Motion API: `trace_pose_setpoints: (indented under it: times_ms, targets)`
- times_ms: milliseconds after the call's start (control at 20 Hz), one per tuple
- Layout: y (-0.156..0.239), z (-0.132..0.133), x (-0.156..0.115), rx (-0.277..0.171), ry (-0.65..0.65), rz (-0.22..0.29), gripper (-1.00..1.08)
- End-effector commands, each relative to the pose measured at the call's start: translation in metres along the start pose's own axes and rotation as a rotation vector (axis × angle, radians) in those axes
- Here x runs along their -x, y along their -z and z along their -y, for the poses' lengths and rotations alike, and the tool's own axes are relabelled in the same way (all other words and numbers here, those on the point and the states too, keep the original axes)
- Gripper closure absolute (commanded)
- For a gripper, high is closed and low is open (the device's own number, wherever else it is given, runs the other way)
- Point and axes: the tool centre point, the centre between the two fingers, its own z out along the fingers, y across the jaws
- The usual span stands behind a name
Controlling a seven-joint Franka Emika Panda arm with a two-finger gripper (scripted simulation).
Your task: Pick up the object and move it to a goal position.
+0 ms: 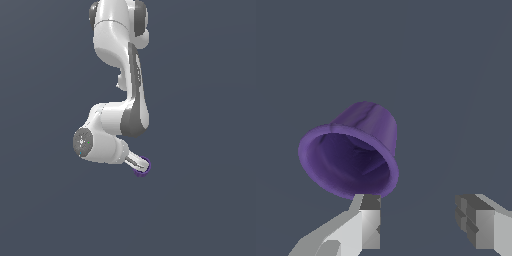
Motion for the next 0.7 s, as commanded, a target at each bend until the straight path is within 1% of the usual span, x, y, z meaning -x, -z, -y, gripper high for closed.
trace_pose_setpoints:
  times_ms: [0,200,350,500,650]
  targets:
    - [-0.0019,0.0028,-0.0036,-0.035,-0.059,0.055,-0.2]
    - [-0.0036,0.0059,-0.0076,-0.079,-0.13,0.131,-0.2]
    - [-0.004,0.0074,-0.0095,-0.103,-0.169,0.176,-0.2]
    - [-0.0041,0.0084,-0.0108,-0.121,-0.197,0.211,-0.2]
    - [-0.0039,0.0089,-0.0116,-0.133,-0.216,0.235,-0.2]
